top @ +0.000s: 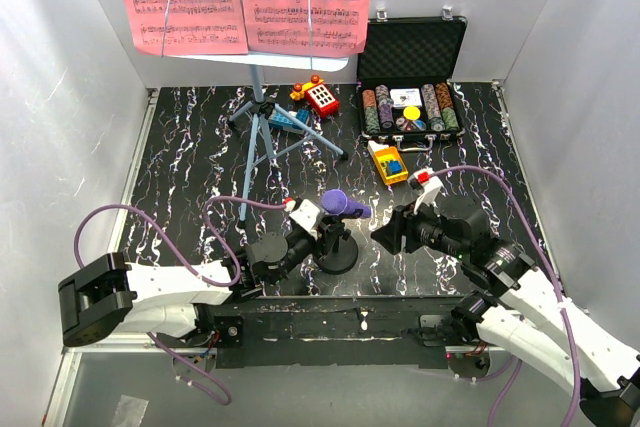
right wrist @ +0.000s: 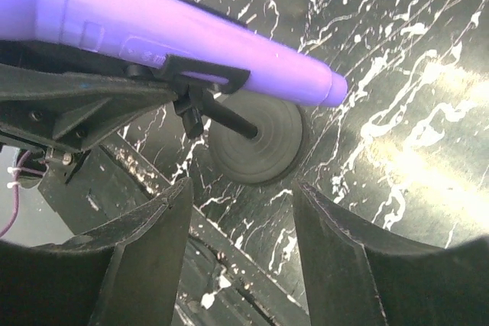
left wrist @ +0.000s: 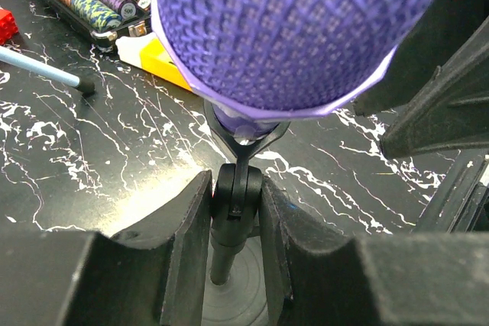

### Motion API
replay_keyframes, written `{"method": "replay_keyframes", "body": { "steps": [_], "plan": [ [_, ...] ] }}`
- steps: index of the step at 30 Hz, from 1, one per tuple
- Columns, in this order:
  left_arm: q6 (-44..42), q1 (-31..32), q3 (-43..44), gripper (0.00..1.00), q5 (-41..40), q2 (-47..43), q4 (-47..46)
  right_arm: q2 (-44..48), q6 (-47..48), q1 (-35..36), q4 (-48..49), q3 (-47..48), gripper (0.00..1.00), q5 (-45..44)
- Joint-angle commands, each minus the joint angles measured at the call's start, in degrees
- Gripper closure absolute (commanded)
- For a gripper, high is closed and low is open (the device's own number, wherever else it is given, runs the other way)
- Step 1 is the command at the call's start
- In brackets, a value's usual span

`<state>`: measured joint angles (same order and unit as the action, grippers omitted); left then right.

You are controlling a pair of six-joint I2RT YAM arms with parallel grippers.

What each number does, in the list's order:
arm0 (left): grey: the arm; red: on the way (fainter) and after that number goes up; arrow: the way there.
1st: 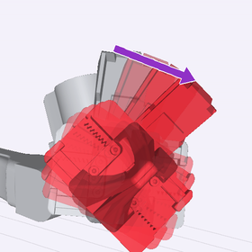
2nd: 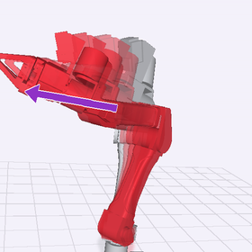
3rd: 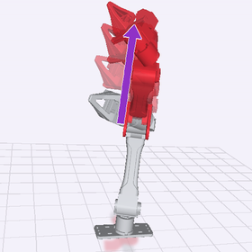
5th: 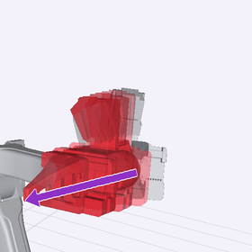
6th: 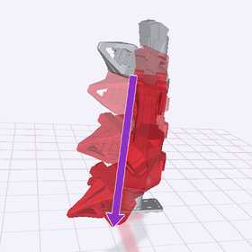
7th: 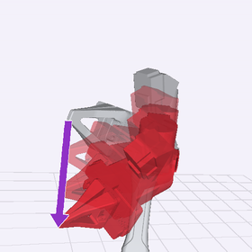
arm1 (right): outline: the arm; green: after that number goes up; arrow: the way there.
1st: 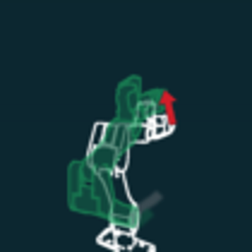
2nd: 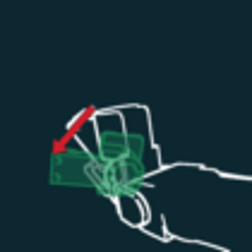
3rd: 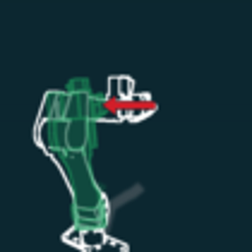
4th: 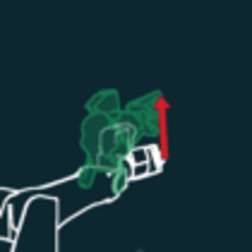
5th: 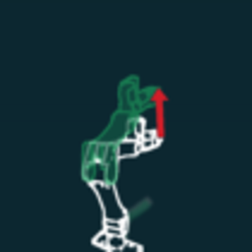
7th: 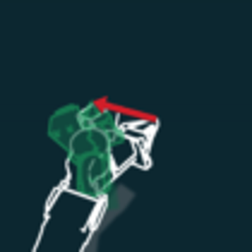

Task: Pack up the instrument practice props

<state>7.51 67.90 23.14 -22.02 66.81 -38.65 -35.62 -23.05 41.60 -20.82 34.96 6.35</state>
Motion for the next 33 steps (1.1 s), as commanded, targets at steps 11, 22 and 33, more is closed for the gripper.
{"method": "replay_keyframes", "body": {
  "steps": [11, 22, 33],
  "plan": [
    [1.5, 0.1, -1.7, 1.0, 4.7, 1.3, 9.2, -0.5, 22.9, 7.9, 20.2, 2.5, 0.33, -4.6],
    [1.0, 0.1, -1.2, 1.0, 6.0, 1.5, 10.5, -2.3, 41.9, 21.2, 27.1, -0.4, 0.33, -22.9],
    [0.5, 0.1, -0.6, 1.0, 7.8, 1.3, 11.2, -8.2, 44.2, 21.4, 28.6, 1.9, 0.36, -19.2]
  ]
}}
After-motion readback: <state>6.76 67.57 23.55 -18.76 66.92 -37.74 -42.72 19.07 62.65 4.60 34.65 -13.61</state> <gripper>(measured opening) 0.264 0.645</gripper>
